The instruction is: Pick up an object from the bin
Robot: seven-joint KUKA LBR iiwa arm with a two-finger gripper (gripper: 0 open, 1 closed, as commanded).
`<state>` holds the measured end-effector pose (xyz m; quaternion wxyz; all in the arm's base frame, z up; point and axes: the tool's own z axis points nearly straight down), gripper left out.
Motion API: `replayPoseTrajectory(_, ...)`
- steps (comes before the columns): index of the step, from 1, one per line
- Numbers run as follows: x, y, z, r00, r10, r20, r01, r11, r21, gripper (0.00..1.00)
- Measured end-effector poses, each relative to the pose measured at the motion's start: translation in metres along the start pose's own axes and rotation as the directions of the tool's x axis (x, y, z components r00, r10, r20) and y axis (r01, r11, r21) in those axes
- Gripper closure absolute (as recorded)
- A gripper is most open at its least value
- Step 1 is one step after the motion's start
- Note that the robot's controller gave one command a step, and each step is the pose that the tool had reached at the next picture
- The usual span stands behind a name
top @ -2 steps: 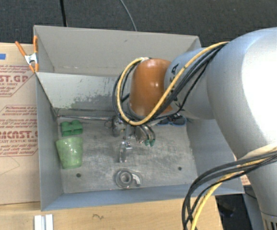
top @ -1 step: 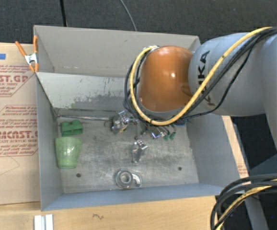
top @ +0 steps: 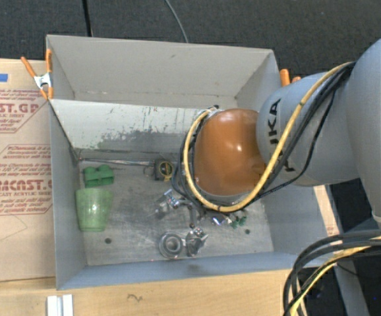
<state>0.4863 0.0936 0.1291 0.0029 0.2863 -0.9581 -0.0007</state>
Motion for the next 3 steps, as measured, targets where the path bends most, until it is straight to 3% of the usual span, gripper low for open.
replayPoseTrajectory(1, -0.001, 0.003, 0.054, 0.978, -0.209, 0.021, 0.209, 0.978, 0.014, 0.0)
replayPoseTrajectory(2, 0.002, 0.004, 0.054, 0.978, -0.208, 0.009, 0.208, 0.978, 0.008, 1.0)
replayPoseTrajectory(3, 0.001, -0.014, -0.086, 0.849, -0.528, 0.008, 0.528, 0.849, 0.01, 1.0)
